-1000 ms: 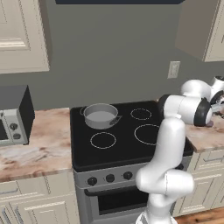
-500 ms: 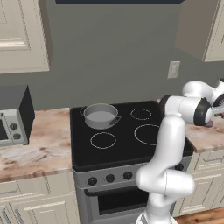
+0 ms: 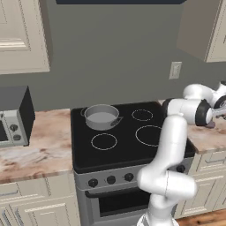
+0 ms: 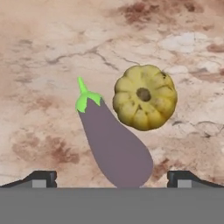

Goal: Put the eggplant and squash in the pot. Retrieve the spatula and lightly stir the vegetables in the pot.

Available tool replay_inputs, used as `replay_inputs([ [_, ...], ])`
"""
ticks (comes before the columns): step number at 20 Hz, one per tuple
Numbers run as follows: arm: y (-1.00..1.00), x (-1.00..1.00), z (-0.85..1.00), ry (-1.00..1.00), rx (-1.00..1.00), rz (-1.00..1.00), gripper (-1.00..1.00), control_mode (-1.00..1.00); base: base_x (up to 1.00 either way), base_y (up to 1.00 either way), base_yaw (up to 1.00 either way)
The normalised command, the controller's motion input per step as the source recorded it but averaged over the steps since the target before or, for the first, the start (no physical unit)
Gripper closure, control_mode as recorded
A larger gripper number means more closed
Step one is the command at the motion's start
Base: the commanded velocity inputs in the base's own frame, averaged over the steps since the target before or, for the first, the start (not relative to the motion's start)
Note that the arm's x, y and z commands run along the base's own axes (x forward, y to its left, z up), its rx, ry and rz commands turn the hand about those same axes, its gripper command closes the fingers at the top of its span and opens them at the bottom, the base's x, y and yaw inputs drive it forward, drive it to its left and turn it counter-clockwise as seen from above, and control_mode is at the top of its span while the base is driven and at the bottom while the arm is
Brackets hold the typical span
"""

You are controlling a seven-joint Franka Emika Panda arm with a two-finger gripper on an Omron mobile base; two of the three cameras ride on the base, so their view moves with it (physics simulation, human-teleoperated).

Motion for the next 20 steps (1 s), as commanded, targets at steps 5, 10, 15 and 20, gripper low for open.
replay_inputs([
  [5,-0.15,0.03,-0.28,0.09,0.05,0.0,-1.0,-1.0,0.0,0.0,0.0],
  [10,0.0,0.0,-0.33,0.13,0.04,0.0,-1.0,-1.0,0.0,0.0,0.0],
  [15,0.0,0.0,-0.42,0.11,0.04,0.01,-1.0,-1.0,0.0,0.0,0.0],
  [20,0.0,0.0,-0.3,0.07,0.02,0.01,-1.0,-1.0,0.0,0.0,0.0],
])
